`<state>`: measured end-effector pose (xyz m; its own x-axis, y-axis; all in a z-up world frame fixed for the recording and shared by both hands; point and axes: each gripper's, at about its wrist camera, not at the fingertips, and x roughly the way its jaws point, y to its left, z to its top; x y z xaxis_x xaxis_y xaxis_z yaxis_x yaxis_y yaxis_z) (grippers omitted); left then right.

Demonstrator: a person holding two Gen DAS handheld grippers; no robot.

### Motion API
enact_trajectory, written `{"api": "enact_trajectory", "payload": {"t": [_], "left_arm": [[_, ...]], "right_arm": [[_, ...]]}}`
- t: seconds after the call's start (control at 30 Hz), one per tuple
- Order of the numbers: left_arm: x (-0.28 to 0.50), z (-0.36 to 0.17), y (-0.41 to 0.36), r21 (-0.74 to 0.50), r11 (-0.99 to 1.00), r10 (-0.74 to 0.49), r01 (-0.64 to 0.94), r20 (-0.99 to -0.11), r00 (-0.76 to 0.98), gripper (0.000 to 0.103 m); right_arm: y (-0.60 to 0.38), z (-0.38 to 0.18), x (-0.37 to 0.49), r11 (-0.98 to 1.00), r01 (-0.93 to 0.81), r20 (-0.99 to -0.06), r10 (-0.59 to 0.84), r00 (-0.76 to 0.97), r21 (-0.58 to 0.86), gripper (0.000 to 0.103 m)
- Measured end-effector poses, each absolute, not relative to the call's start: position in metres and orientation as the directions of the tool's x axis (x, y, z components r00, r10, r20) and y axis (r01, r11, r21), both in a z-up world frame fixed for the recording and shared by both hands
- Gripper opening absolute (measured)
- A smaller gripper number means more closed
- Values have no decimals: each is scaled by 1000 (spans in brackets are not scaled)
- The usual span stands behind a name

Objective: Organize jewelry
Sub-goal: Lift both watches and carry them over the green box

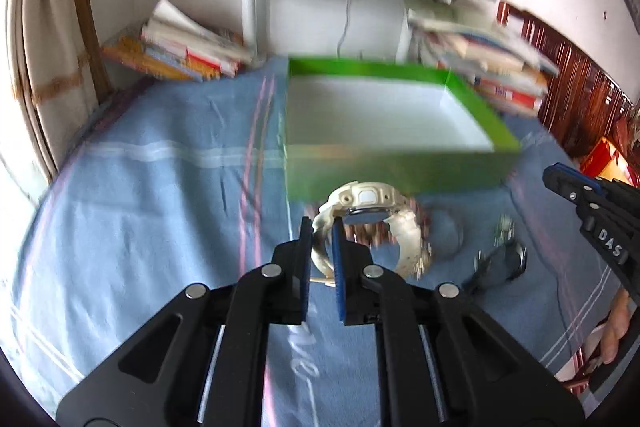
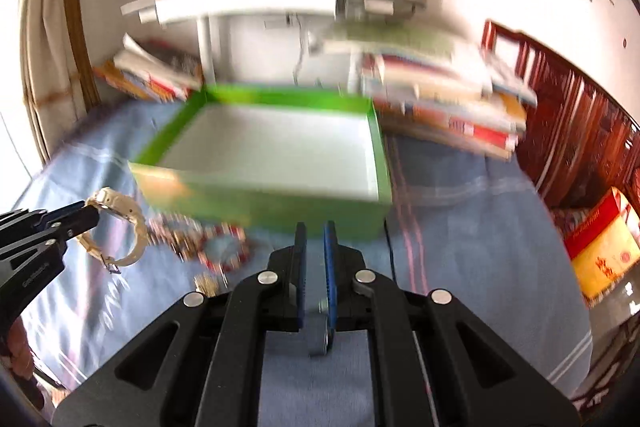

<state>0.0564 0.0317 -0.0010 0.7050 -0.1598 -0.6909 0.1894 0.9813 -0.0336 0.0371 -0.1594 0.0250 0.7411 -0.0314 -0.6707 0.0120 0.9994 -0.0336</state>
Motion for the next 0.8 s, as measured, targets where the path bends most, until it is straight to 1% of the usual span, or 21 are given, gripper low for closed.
{"api": "enact_trajectory", "payload": {"t": [0.1,0.2,0.27,0.3,0.33,0.4,0.43,0.47,0.57,0.6,0.63,0.67,0.7,0.8], "left_arm": [[71,20,30,-14,981,-156,196,-660,735,10],[87,34,27,-12,980,-158,198,-650,743,10],[91,38,24,2,982,-144,191,-644,751,10],[92,37,23,6,982,-140,188,-645,751,10],[93,35,22,2,982,-141,188,-651,746,10],[92,25,20,-10,980,-154,199,-669,727,10],[92,17,19,-21,979,-162,203,-684,712,11],[91,8,18,-31,979,-165,202,-699,695,10],[89,-14,17,-47,978,-171,202,-736,655,11],[88,-20,15,-49,978,-172,204,-746,644,11],[88,-24,14,-49,978,-171,205,-751,637,11],[87,-27,13,-47,977,-170,206,-757,631,11],[86,-30,12,-45,977,-168,207,-761,626,11],[82,-31,11,-39,977,-164,208,-759,629,12]], "right_arm": [[-163,44,47,999,-1,-632,-24,774,-38,9],[-171,57,58,999,19,-607,-35,794,-34,9],[-177,56,57,999,26,-613,-39,789,-30,9],[-178,49,57,999,21,-632,-45,774,-45,11],[-178,41,57,998,14,-654,-47,755,-56,15],[-178,9,55,998,-7,-727,-46,685,-69,40],[-180,-4,54,998,-9,-753,-45,656,-68,43],[-180,-21,51,998,-11,-784,-41,619,-61,44],[-181,-56,47,999,-18,-841,-19,540,-34,44],[-182,-58,44,999,-2,-832,-26,555,-33,43],[-183,-61,44,999,-1,-841,-29,540,-35,36],[-185,-62,43,1000,-5,-846,-10,534,-15,19],[-186,-63,43,1000,-3,-849,4,529,3,18],[-183,-61,39,1000,-10,-844,-3,536,-10,18]]}}
